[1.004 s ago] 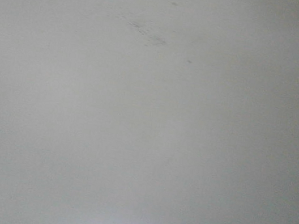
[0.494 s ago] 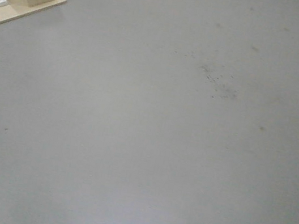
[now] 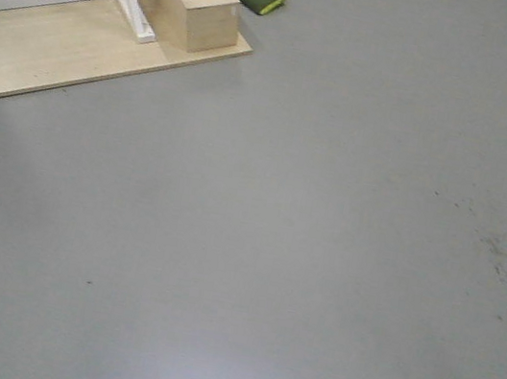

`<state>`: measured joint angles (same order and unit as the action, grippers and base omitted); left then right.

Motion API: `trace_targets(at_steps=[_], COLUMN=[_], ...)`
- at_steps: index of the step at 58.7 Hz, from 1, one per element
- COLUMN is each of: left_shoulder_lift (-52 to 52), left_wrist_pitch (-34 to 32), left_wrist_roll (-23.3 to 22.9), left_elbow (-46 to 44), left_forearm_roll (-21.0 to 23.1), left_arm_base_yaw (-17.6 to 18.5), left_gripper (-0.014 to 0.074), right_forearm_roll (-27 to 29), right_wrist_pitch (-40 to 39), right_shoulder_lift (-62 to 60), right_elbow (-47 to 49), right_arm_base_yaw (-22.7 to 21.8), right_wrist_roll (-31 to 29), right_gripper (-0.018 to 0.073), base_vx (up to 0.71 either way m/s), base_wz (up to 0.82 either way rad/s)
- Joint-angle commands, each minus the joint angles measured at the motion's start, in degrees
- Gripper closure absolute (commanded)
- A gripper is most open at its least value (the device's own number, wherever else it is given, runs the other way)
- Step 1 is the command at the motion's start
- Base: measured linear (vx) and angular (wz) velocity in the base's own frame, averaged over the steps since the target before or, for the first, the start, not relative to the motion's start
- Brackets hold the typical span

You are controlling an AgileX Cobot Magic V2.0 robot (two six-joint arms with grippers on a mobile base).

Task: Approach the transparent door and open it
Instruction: 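Drive forward onto the wooden platform up to the glass door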

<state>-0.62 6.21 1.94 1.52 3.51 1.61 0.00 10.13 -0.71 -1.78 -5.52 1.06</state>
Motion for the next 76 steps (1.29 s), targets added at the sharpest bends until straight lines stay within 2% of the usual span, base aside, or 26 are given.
trace_targets(at_steps=[1, 34, 76], left_shoulder_lift=[-0.2, -0.2, -0.2], left_wrist_pitch=[-4.7, -4.7, -4.7], left_wrist_roll=[-0.5, -0.5, -0.5], left_elbow=[1.8, 1.8, 1.8], left_forearm_roll=[0.6, 0.6, 0.6], left_arm_base_yaw=[0.1, 0.1, 0.1], left_gripper=[0.0602, 0.0602, 0.0602], right_forearm_roll=[0.0, 0.0, 0.0], right_wrist_pitch=[-4.8, -4.7, -4.8], right_shoulder_lift=[-0.7, -0.7, -0.7], right_elbow=[-0.7, -0.7, -0.7], right_arm_base_yaw=[-0.4, -0.4, -0.4], right_wrist_roll=[0.0, 0.0, 0.0], right_gripper=[0.0567, 0.0567, 0.0567], base_vx=[0.75, 0.74, 0.68], base_wz=[0.63, 0.52, 0.29])
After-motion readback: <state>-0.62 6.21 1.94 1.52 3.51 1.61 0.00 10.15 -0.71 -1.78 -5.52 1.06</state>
